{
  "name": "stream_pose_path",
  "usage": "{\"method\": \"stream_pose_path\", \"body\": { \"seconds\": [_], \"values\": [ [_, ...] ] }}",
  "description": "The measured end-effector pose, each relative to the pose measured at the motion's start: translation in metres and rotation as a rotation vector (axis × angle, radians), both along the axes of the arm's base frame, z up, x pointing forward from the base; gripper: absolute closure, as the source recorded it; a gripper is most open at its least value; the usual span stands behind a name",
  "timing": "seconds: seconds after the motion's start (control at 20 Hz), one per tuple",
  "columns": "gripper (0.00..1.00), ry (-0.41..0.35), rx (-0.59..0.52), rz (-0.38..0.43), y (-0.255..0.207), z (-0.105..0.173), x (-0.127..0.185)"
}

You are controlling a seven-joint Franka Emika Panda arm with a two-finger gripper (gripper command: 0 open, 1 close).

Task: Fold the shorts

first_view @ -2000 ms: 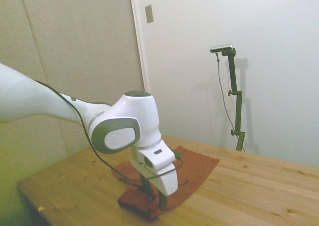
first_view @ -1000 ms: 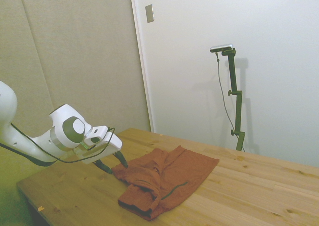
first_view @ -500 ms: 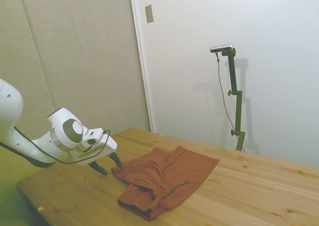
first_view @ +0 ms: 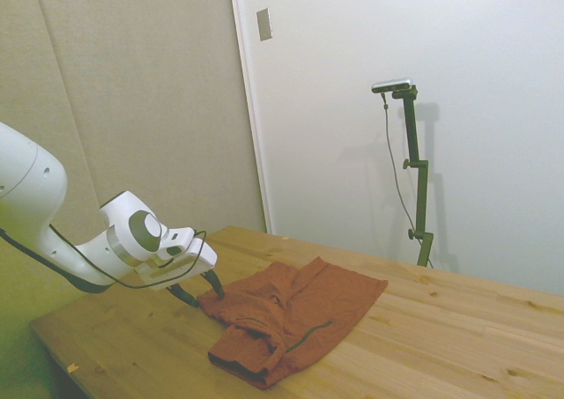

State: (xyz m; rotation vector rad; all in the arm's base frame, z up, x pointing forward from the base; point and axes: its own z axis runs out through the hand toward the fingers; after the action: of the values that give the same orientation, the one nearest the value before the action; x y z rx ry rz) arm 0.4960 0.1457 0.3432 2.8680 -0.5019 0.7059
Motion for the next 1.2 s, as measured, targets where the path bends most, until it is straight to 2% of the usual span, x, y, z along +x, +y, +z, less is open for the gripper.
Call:
{"method": "stream_pose_path", "body": {
  "seconds": [0.4,1.2],
  "values": [
    [1.0,0.001,0.013,-0.016,-0.006,-0.002,0.013],
    [1.0,0.016,0.019,-0.015,-0.005,-0.01,0.016]
  ]
}}
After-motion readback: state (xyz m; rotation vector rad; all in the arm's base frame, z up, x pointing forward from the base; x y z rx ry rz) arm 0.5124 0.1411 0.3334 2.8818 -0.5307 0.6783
